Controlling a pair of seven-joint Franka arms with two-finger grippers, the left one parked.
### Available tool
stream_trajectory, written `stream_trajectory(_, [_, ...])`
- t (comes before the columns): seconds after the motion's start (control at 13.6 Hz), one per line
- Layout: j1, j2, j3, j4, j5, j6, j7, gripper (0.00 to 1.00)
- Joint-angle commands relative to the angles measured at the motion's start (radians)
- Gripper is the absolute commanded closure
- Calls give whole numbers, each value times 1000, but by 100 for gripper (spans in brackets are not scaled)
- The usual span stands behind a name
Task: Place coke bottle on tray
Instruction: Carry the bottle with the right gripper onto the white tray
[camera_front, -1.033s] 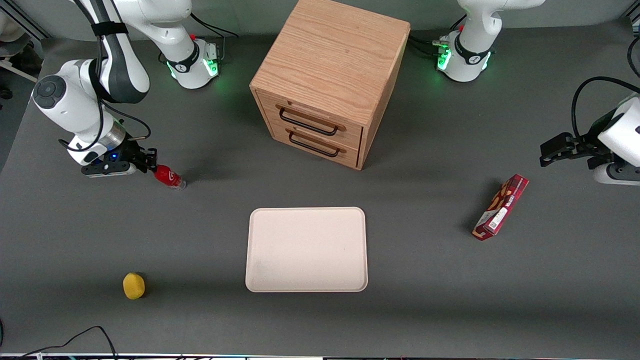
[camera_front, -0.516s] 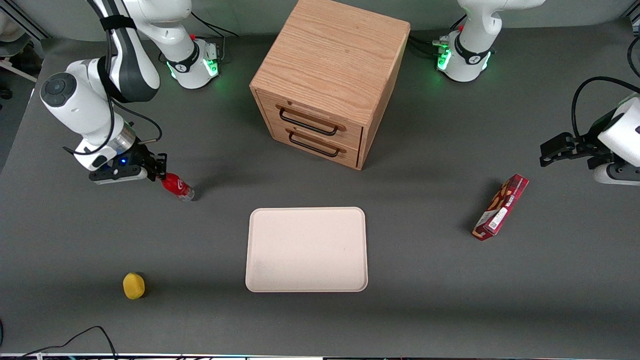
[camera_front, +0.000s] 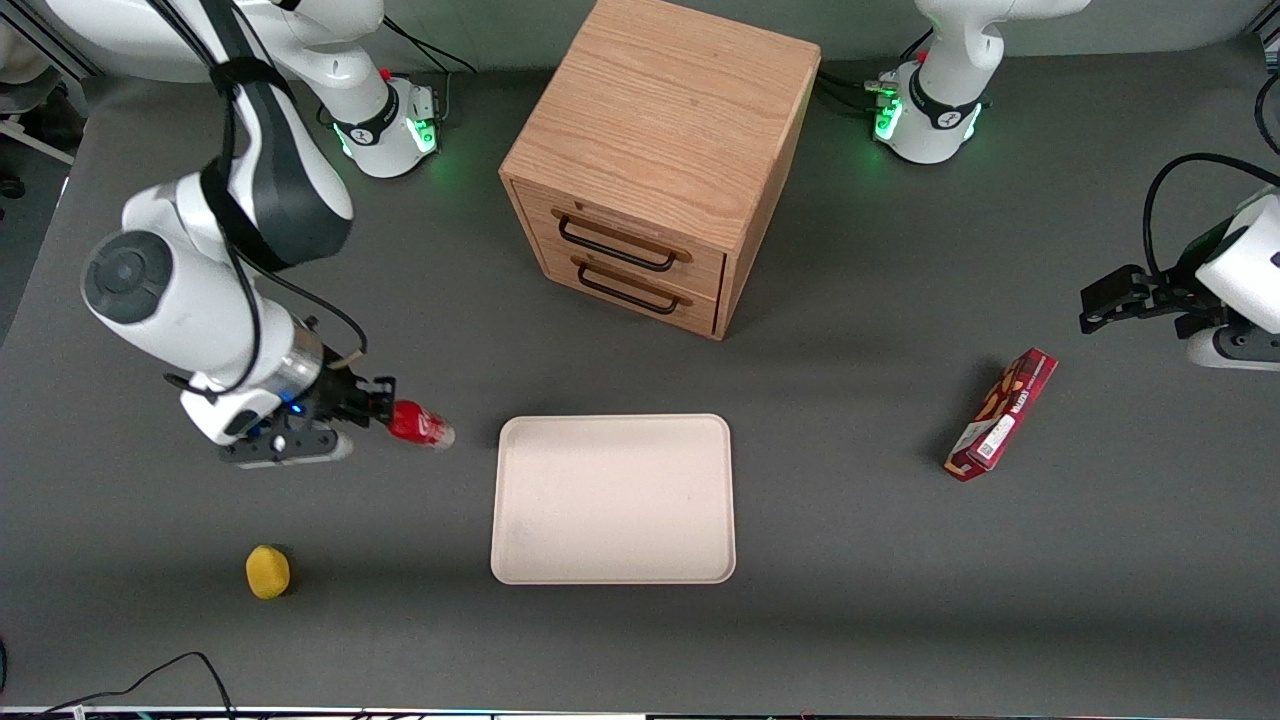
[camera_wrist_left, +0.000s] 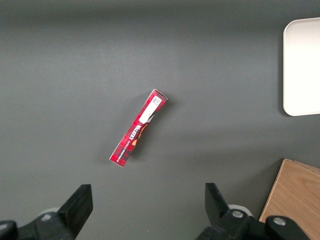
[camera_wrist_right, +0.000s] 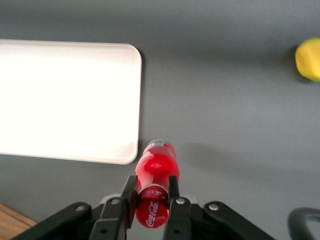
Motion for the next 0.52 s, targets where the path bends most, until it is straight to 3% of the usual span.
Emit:
stream_trajectory(0.0, [81,189,-19,262,-52,-76,86,100])
stream_trajectory(0.44, [231,352,-144,462,-49,-71,161,100])
